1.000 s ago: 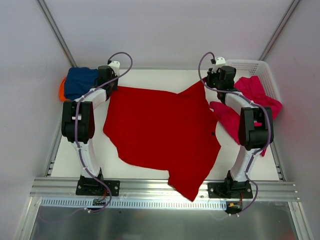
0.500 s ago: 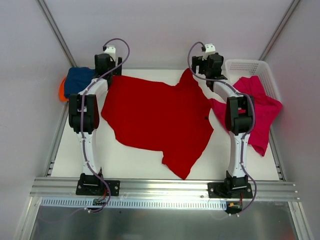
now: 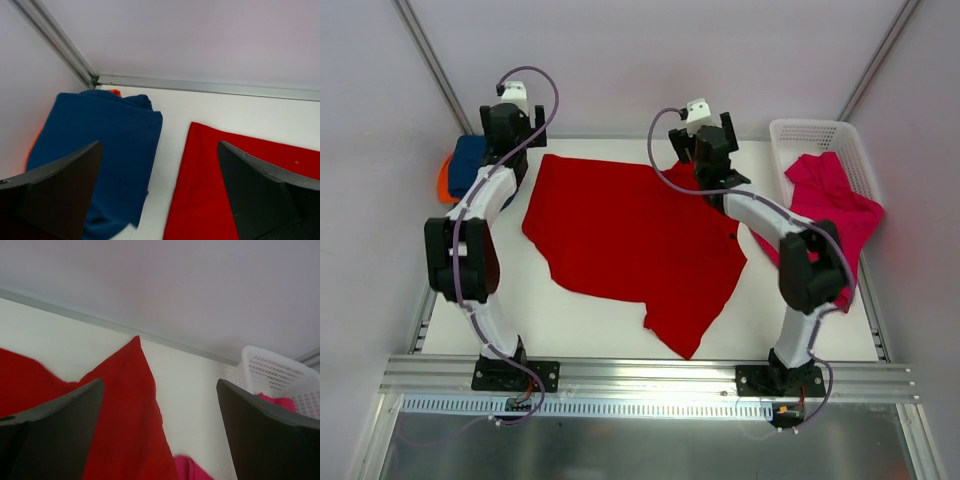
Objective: Fold and stack the t-shirts
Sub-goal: Flatten out the tshirt
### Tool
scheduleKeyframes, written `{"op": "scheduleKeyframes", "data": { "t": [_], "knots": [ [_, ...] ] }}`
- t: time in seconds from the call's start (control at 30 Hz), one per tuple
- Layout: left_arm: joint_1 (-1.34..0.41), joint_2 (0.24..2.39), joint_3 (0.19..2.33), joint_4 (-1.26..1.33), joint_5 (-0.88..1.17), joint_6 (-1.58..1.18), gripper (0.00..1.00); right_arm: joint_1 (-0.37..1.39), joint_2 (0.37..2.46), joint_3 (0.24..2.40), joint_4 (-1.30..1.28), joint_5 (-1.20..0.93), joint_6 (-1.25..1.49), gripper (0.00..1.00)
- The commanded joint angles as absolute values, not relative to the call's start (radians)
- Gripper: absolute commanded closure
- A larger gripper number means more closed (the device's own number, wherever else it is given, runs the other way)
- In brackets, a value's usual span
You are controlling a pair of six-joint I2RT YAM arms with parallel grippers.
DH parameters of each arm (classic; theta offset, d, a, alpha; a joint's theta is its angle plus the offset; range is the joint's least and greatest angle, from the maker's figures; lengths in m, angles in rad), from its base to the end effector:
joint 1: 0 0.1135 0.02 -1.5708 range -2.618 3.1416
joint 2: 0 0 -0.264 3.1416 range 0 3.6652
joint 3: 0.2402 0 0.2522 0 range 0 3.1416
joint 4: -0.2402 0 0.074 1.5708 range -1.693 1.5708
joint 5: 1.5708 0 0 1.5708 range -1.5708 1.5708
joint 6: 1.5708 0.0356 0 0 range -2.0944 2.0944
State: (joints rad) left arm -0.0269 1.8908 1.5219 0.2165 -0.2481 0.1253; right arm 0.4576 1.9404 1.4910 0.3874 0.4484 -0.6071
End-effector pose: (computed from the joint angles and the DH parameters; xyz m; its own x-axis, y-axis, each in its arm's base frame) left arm 0.4605 -0.0036 0.3153 -0.1776 0.1260 -0.9760 -0.1959 0.9674 0.1605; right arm 0.4266 0.1929 0.3007 -0.0400 -0.5927 -0.8044 -0.0399 0.8054 -0.5915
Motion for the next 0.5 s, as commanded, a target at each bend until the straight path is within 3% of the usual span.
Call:
{"op": "scheduleKeyframes", "data": {
  "t": [0.0, 0.2, 0.37, 0.47],
  "knots": [
    [-0.040, 1.675, 1.376, 0.192, -0.245, 0.051, 0.01, 0.508, 1.636, 1.353, 0.378, 0.571, -0.533, 0.01],
    [-0.063, 1.439, 1.097, 0.007, -0.299, -0.153, 0.01, 0.652, 1.317, 1.070, 0.206, 0.462, -0.251, 0.01],
    [-0.195, 1.276, 0.875, -0.123, -0.474, -0.401, 0.01, 0.735, 1.213, 0.944, 0.123, 0.426, -0.103, 0.01],
    [-0.221, 1.200, 0.763, -0.176, -0.378, -0.599, 0.01, 0.776, 1.160, 0.913, 0.052, 0.482, -0.098, 0.01]
  ]
}}
